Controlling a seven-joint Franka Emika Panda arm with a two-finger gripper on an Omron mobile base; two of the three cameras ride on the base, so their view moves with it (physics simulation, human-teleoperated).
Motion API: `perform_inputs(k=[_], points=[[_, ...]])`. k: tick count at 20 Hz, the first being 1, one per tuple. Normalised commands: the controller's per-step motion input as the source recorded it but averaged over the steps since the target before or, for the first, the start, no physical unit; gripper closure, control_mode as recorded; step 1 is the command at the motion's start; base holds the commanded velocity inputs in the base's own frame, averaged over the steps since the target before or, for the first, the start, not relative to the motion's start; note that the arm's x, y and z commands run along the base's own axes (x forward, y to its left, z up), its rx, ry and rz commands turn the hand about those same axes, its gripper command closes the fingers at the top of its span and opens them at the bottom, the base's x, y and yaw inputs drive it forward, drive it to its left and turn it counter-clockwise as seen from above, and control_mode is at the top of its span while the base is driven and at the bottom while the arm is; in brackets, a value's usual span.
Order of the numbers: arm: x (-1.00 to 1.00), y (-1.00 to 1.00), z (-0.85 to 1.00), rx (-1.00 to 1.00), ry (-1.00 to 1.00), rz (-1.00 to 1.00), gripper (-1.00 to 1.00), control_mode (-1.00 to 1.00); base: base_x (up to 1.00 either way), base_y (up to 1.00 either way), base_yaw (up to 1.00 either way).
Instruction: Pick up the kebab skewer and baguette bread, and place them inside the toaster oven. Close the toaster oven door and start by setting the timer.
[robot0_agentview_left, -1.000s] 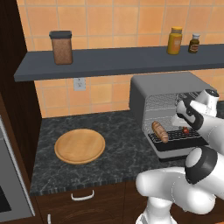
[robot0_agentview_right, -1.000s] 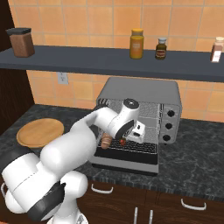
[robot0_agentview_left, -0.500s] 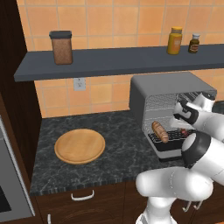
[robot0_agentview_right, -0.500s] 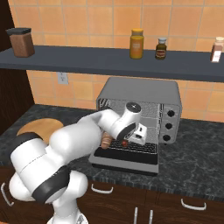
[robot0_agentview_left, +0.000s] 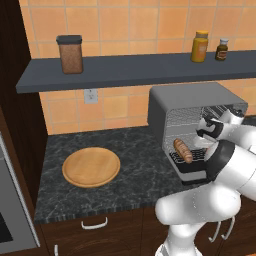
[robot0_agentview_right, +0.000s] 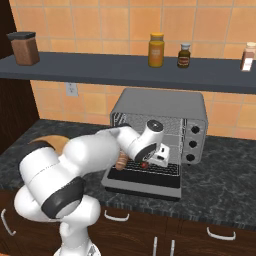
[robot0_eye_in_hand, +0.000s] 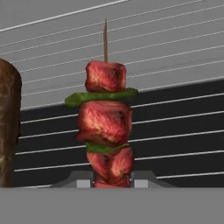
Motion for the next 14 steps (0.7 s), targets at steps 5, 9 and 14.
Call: perform_inputs(k=[5, 9, 14], points=[[0.24, -0.02, 0.00, 0.00, 0.00, 0.03, 1.00, -1.00, 0.00, 0.00, 0.00], [0.19, -0.01, -0.07, 0.00, 0.00, 0.03, 1.00, -1.00, 0.00, 0.00, 0.00], [0.04, -0.01, -0.22, 0.00, 0.01, 0.03, 1.00, -1.00, 0.00, 0.00, 0.00]])
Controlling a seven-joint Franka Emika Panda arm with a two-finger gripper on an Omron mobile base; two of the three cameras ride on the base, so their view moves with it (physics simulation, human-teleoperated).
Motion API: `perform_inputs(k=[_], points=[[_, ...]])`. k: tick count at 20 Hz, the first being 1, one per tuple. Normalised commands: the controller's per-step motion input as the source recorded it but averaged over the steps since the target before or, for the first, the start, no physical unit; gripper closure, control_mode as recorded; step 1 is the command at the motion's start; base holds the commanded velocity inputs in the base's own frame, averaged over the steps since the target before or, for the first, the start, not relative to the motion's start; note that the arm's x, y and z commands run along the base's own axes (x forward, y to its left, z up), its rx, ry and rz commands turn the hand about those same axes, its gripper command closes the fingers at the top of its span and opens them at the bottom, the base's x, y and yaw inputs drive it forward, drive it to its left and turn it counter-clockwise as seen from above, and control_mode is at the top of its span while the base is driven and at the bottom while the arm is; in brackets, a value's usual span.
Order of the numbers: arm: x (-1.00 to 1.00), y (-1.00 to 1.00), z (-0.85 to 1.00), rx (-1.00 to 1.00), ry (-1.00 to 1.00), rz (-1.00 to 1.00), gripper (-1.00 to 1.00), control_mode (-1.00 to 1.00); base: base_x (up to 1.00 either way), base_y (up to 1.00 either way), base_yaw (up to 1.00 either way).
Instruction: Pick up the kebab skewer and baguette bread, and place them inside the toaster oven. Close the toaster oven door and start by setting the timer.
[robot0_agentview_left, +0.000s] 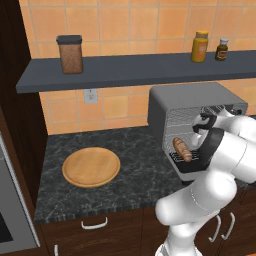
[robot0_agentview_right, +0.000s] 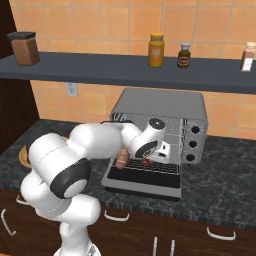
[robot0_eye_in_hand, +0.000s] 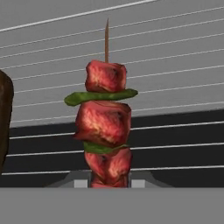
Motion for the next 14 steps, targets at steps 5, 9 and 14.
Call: perform_inputs(k=[5, 9, 14], points=[[0.00, 0.00, -0.13, 0.00, 0.00, 0.04, -1.00, -1.00, 0.00, 0.00, 0.00], [0.00, 0.00, -0.03, 0.00, 0.00, 0.04, -1.00, -1.00, 0.00, 0.00, 0.00], [0.00, 0.00, 0.07, 0.00, -0.01, 0.01, -1.00, -1.00, 0.00, 0.00, 0.00]])
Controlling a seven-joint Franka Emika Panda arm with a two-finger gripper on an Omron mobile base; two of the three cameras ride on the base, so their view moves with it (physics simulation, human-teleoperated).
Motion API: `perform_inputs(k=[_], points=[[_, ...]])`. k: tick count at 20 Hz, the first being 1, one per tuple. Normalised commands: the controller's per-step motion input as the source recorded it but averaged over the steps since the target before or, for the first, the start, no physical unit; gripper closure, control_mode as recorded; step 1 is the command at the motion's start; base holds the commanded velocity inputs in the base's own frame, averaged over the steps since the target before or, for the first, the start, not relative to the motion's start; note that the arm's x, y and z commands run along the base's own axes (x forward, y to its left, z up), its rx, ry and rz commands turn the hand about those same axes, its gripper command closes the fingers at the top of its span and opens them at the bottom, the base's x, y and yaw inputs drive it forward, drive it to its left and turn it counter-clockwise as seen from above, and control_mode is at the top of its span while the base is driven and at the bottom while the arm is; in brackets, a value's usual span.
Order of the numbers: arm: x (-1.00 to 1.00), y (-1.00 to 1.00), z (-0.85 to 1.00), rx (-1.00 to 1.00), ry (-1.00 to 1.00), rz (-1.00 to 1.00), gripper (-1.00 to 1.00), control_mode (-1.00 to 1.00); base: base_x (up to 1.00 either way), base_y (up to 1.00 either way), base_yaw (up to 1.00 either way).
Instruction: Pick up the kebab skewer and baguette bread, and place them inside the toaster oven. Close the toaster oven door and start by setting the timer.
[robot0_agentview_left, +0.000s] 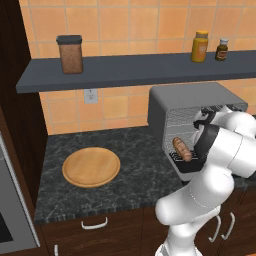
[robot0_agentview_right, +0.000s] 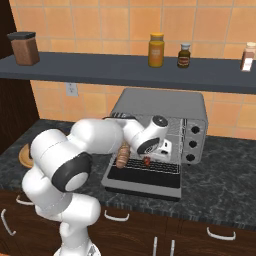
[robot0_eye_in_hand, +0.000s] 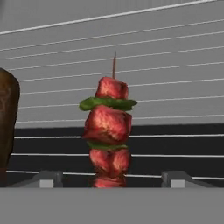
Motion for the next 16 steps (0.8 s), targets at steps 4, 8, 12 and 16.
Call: perform_inputs(k=[4, 8, 12, 16], points=[[-0.42, 0.00, 0.46, 0.00, -0.05, 0.02, -1.00, -1.00, 0.00, 0.00, 0.00], [-0.97, 0.02, 0.24, -0.01, -0.01, -0.03, -1.00, -1.00, 0.00, 0.00, 0.00], [-0.85, 0.36, 0.00, 0.00, 0.14, -0.08, -1.00, -1.00, 0.00, 0.00, 0.00], [-0.86, 0.18, -0.28, -0.05, 0.08, -0.08, -1.00, -1.00, 0.00, 0.00, 0.00]])
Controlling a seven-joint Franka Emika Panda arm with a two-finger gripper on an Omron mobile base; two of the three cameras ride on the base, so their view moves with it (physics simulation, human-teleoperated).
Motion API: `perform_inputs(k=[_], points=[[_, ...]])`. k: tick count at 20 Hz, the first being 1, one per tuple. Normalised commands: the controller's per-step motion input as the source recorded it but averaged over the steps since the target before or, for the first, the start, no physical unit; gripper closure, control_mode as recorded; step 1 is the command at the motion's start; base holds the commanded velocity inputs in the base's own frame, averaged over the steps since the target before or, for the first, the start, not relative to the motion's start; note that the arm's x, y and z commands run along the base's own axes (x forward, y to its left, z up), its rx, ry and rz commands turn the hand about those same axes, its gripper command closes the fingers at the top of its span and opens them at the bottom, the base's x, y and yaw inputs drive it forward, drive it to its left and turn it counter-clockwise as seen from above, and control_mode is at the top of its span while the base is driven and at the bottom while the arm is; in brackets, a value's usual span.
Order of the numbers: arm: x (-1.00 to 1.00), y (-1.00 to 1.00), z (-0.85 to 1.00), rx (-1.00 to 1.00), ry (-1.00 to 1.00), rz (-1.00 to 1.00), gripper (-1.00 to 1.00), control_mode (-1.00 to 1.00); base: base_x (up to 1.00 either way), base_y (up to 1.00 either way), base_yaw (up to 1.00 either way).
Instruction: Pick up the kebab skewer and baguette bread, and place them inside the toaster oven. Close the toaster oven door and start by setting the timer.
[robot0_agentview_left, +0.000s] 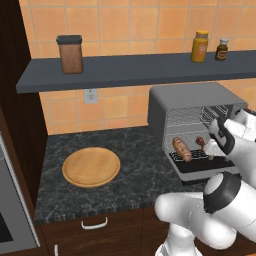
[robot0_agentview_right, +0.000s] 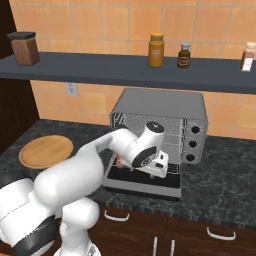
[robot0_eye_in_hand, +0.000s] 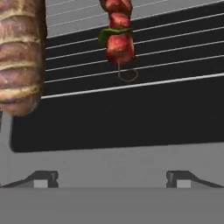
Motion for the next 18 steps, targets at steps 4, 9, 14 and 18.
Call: perform_inputs(k=[4, 9, 14, 18], points=[[-0.20, 0.00, -0.46, -0.07, 0.07, -0.05, -1.00, -1.00, 0.00, 0.00, 0.00], [0.13, 0.26, -0.41, -0.02, 0.00, 0.00, -1.00, -1.00, 0.00, 0.00, 0.00], [0.33, -0.03, -0.06, 0.00, 0.00, -0.03, -1.00, -1.00, 0.00, 0.00, 0.00], [0.33, -0.02, -0.10, -0.03, 0.00, -0.10, -1.00, -1.00, 0.00, 0.00, 0.00]])
